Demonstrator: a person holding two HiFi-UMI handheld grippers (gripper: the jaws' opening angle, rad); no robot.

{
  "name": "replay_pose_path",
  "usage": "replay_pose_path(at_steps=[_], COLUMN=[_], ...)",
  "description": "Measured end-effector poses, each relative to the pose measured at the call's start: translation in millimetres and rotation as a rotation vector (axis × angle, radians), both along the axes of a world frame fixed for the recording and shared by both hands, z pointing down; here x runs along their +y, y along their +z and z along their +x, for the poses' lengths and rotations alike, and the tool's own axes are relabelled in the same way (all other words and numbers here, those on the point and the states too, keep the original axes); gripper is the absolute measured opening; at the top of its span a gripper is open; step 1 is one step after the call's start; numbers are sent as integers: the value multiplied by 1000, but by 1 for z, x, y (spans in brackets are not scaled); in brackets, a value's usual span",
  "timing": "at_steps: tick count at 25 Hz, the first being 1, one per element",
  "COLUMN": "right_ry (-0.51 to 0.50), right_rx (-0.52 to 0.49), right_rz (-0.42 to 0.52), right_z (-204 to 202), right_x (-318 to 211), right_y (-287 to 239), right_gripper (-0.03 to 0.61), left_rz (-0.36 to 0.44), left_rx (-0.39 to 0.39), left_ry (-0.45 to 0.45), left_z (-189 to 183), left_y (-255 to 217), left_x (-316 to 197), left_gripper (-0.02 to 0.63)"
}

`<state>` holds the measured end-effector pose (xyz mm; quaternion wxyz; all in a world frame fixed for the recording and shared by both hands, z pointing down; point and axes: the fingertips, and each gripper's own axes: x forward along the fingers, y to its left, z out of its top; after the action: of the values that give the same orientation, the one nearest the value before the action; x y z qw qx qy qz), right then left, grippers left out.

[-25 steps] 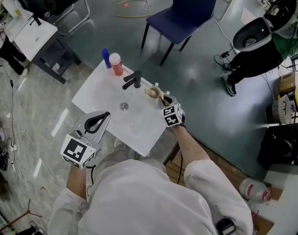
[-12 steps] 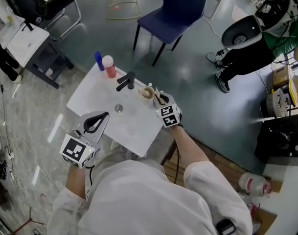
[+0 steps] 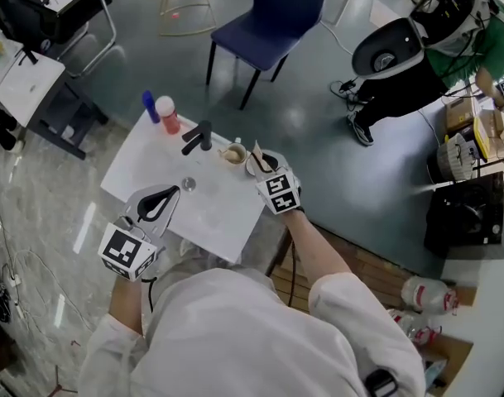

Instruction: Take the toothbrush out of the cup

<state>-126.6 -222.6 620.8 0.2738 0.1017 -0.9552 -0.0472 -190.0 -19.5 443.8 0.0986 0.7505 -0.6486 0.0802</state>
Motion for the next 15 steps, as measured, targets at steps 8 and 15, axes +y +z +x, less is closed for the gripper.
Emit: replay_pose_path(at_steps=[8, 15], right_ry=[35, 66], right_rx=[-58, -118], right_rz=[-10, -1], right_z=[10, 20], right_x=[2, 3], right_y=[-32, -62], right_gripper=[37, 37], left_rz=[14, 19], left_rx=[10, 12], left_ry=[45, 73], left_z=[4, 6], left_y=[2, 3], left_x=[-11, -22], left_gripper=[6, 6])
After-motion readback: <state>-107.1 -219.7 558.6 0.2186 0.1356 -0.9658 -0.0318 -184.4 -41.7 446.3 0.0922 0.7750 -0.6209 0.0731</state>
